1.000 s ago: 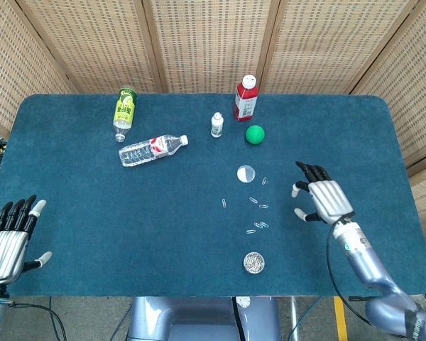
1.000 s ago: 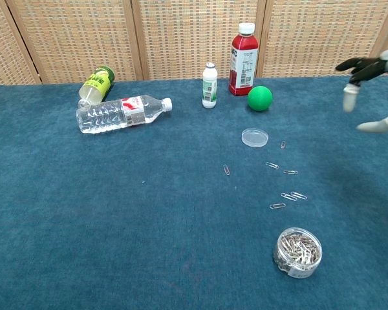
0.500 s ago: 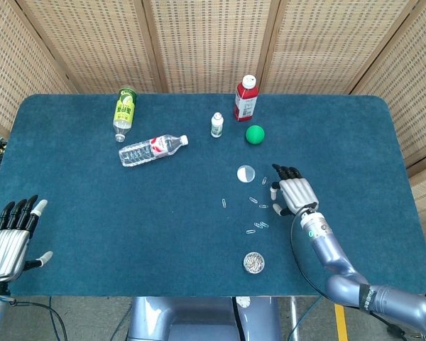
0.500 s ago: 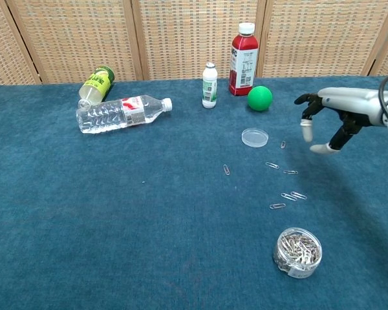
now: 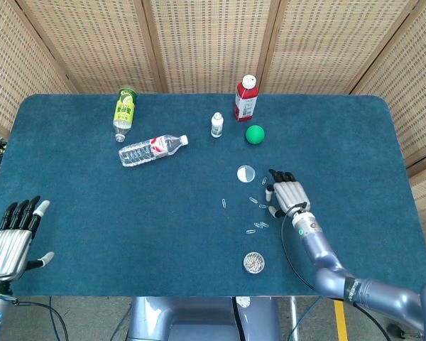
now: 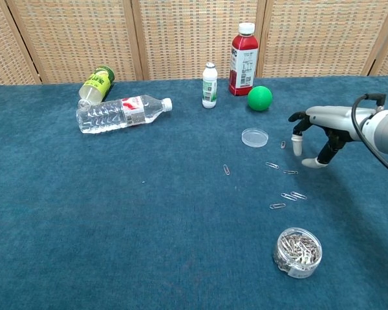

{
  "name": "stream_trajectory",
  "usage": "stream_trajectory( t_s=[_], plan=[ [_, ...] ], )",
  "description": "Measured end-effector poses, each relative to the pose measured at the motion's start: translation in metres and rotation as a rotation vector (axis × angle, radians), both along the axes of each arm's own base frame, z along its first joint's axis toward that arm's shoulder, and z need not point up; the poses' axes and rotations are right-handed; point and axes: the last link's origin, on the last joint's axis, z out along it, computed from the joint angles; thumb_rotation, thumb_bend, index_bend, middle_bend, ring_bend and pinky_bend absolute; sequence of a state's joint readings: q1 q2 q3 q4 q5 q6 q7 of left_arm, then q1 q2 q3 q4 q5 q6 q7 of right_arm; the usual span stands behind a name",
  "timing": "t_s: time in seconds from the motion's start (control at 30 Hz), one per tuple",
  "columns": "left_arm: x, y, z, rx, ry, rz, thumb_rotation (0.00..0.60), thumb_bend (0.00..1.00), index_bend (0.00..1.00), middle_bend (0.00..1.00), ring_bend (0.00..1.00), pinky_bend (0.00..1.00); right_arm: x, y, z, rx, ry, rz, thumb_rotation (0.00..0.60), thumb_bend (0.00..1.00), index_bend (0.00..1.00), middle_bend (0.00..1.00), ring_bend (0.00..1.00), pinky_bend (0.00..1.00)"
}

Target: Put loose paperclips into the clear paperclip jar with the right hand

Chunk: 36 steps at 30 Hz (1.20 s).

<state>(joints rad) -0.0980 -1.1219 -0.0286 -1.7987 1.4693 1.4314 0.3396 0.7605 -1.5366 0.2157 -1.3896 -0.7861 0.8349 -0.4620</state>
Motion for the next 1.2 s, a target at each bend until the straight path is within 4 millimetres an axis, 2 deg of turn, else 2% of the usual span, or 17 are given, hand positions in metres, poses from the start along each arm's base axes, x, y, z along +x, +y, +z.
stream_trajectory(
  t_s=[0.5, 1.2],
  plan=[
    [-0.003, 0.002, -0.004, -0.010, 0.005, 0.012, 0.600, 0.00, 0.00, 0.00, 0.00, 0.00, -0.001, -0.006, -0.025, 0.010, 0.031, -0.026, 0.600, 0.35, 0.47, 0.00, 0.00, 0.00],
    [-0.004, 0.003, -0.006, -0.015, 0.007, 0.014, 0.600, 0.00, 0.00, 0.00, 0.00, 0.00, -0.002, -0.006, -0.036, 0.036, 0.028, -0.042, 0.600, 0.36, 0.47, 0.00, 0.00, 0.00]
  ],
)
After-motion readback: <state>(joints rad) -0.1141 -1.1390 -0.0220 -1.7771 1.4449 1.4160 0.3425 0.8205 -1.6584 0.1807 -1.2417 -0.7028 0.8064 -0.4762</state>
